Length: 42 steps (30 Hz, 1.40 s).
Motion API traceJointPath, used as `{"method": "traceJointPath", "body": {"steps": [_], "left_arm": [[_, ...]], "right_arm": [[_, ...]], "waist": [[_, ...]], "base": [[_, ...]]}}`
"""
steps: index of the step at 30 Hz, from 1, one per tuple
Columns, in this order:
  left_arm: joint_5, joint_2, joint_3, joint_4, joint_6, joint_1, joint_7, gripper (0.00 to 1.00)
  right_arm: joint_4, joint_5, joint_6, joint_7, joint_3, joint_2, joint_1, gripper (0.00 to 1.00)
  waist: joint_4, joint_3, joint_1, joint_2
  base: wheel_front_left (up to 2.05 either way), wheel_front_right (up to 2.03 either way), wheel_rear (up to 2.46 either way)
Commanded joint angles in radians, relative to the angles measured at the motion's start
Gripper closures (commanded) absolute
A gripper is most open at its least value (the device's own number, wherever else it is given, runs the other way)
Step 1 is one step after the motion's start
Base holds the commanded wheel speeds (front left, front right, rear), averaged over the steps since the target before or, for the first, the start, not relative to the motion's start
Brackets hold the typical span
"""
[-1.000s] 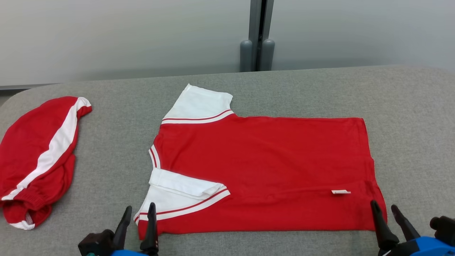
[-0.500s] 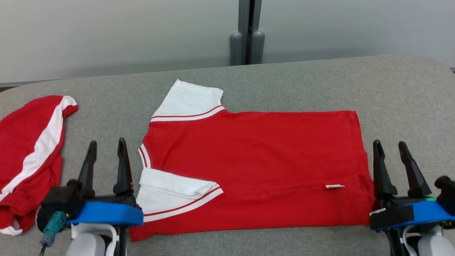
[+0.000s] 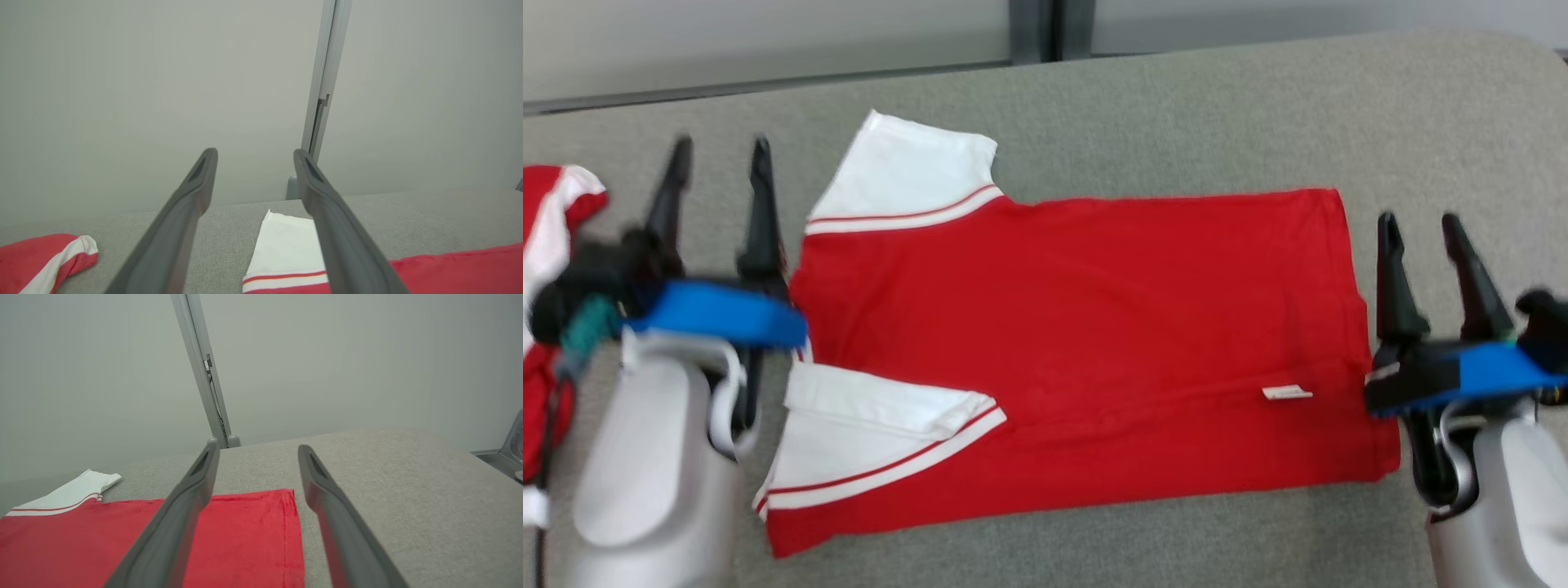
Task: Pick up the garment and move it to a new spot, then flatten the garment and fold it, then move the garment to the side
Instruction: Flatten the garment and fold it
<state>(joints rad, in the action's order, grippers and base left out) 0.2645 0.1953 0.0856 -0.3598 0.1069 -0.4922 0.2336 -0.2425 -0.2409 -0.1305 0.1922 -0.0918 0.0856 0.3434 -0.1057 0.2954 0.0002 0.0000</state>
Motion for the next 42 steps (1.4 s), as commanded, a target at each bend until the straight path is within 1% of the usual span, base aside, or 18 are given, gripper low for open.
{"method": "traceJointPath", "body": {"steps": [1,5,8,11,13,15,20,24,28,33,34,35,36,37,42], "left_arm": [[0.003,0.008,0.004,-0.003,0.004,-0.025,-0.006,0.0],[0.003,0.06,0.032,-0.073,0.016,-0.207,-0.08,0.0],[0.017,0.091,0.06,-0.124,0.021,-0.327,-0.138,0.0],[0.026,0.127,0.107,-0.179,0.025,-0.438,-0.189,0.0],[0.057,0.141,0.148,-0.211,0.024,-0.502,-0.222,0.0],[0.085,0.166,0.192,-0.24,0.023,-0.558,-0.246,0.0],[0.16,0.216,0.323,-0.328,0.024,-0.645,-0.325,0.0],[0.214,0.25,0.404,-0.414,0.023,-0.668,-0.397,0.0],[0.265,0.266,0.462,-0.465,0.023,-0.679,-0.451,0.0],[0.341,0.272,0.518,-0.507,0.024,-0.669,-0.507,0.0],[0.355,0.273,0.531,-0.511,0.024,-0.665,-0.517,0.09],[0.365,0.274,0.54,-0.514,0.024,-0.663,-0.52,0.24],[0.37,0.276,0.546,-0.515,0.024,-0.665,-0.516,0.82],[0.373,0.279,0.561,-0.514,0.024,-0.671,-0.509,1.0],[0.402,0.27,0.596,-0.502,0.023,-0.703,-0.449,1.0]], "right_arm": [[-0.001,0.003,-0.001,-0.003,-0.001,0.007,0.021,0.0],[-0.033,0.009,-0.001,-0.025,0.012,0.026,0.138,0.0],[-0.044,0.005,-0.001,-0.029,0.029,0.027,0.208,0.0],[-0.055,-0.004,-0.001,-0.019,0.051,0.026,0.259,0.0],[-0.062,-0.012,-0.001,-0.013,0.069,0.023,0.284,0.0],[-0.07,-0.02,-0.001,-0.006,0.085,0.022,0.305,0.0],[-0.09,-0.038,-0.001,0.011,0.113,0.023,0.333,0.0],[-0.097,-0.052,-0.001,0.02,0.134,0.023,0.34,0.0],[-0.1,-0.065,0.0,0.023,0.145,0.029,0.349,0.0],[-0.112,-0.075,-0.001,0.016,0.155,0.04,0.356,0.0],[-0.115,-0.078,-0.001,0.014,0.159,0.042,0.358,0.0],[-0.119,-0.08,-0.001,0.009,0.162,0.046,0.362,0.0],[-0.122,-0.081,-0.001,0.001,0.167,0.05,0.366,0.0],[-0.126,-0.083,-0.001,-0.006,0.171,0.055,0.373,0.0],[-0.151,-0.082,-0.001,-0.102,0.195,0.086,0.4,0.0]], "waist": [[0.009,0.02,-0.0002,0.0],[-0.017,0.095,-0.0002,0.0],[-0.041,0.146,-0.0002,0.0],[-0.065,0.19,-0.0002,0.0],[-0.084,0.218,-0.0002,0.0],[-0.1,0.242,-0.0002,0.0],[-0.135,0.284,-0.0002,0.0],[-0.158,0.304,-0.0002,0.0],[-0.173,0.316,-0.0002,0.0],[-0.178,0.321,-0.0002,0.0],[-0.179,0.321,-0.0002,0.0],[-0.178,0.319,-0.0002,0.0],[-0.177,0.316,-0.0002,0.0],[-0.175,0.313,-0.0002,0.0],[-0.161,0.291,-0.0002,0.0]], "base": [[0.0,0.0,0.0],[0.0,0.0,0.0],[0.0,0.0,0.0],[0.0,0.0,0.0],[0.0,0.0,0.0],[0.0,0.0,0.0],[0.0,0.0,0.0],[0.0,0.0,0.0],[0.0,0.0,0.0],[0.0,0.0,0.0],[0.0,0.0,0.0],[0.0,0.0,0.0],[0.0,0.0,0.0],[0.0,0.0,0.0],[0.0,0.0,0.0]]}}
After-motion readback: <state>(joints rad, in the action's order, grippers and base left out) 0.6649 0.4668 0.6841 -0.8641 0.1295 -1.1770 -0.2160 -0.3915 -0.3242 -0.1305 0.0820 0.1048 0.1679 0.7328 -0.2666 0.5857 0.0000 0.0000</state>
